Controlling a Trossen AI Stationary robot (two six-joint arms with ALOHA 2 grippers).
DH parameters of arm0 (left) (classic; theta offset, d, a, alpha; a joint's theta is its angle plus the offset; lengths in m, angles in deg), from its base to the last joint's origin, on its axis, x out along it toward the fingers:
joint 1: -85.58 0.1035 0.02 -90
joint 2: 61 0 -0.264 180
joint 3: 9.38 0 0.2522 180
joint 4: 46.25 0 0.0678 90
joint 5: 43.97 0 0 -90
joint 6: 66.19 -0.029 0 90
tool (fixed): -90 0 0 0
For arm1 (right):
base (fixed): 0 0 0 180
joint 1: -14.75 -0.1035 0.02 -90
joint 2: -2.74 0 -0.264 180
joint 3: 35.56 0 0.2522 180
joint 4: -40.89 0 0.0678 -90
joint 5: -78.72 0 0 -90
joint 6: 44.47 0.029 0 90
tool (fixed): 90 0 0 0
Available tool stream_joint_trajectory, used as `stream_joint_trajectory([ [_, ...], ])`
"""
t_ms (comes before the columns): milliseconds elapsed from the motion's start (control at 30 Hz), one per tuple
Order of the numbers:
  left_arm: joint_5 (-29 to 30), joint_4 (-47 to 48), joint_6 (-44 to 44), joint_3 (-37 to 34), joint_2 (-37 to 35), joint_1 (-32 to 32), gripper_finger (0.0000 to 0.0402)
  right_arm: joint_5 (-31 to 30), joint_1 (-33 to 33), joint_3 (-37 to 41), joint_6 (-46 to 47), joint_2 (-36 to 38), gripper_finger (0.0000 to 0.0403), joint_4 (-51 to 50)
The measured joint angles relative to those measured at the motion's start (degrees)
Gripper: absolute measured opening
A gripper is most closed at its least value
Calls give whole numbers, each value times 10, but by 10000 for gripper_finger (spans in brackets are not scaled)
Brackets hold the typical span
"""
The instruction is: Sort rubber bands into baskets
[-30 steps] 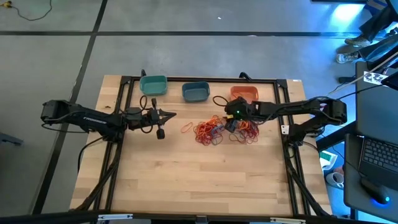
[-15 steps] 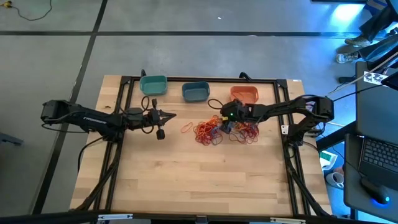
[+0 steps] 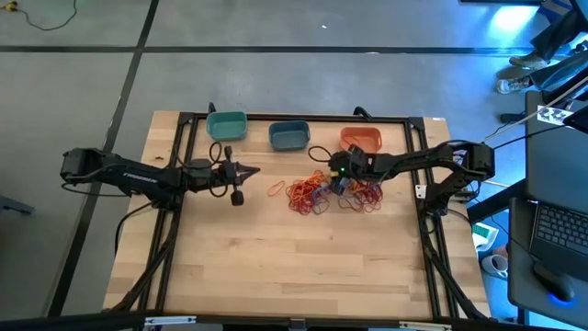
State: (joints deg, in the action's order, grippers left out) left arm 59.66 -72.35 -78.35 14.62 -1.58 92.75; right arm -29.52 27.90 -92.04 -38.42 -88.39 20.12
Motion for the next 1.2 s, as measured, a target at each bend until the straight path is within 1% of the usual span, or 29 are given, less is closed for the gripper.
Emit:
stream_joint_trajectory([
  [67, 0, 1, 5, 0, 0, 2, 5, -12, 0, 0, 0, 0, 188, -4],
  [200, 0, 2, 9, 0, 0, 2, 5, 27, 0, 0, 6, 0, 188, -33],
  [267, 0, 3, 14, 0, 0, 2, 5, 33, -1, 0, 18, 0, 185, -49],
  [400, 0, 3, 14, 0, 0, 0, 5, 38, -1, 0, 25, 0, 163, -59],
  [567, 0, 2, 4, 0, 0, 1, 5, 81, 0, 0, 16, 0, 135, -68],
  [667, 0, 2, 4, 0, 0, 1, 5, 109, 0, 0, 14, 0, 125, -72],
  [733, 0, 3, 7, 0, 0, 1, 5, 116, 0, 0, 13, 0, 121, -70],
  [800, 0, 2, 7, 0, 0, 1, 5, 102, 0, 0, 7, -2, 118, -66],
  [900, 0, 3, 8, 0, 0, 1, 5, 52, 0, 1, -4, -6, 111, -69],
  [1000, 0, 3, 8, 0, 0, 1, 5, 45, 0, 1, -7, -11, 97, -65],
  [1100, 0, 3, 8, 0, 0, 1, 5, 28, 0, 1, -15, -11, 69, -62],
  [1200, 0, 3, 4, 0, 0, 1, 5, 21, 0, 1, -21, -11, 27, -60],
])
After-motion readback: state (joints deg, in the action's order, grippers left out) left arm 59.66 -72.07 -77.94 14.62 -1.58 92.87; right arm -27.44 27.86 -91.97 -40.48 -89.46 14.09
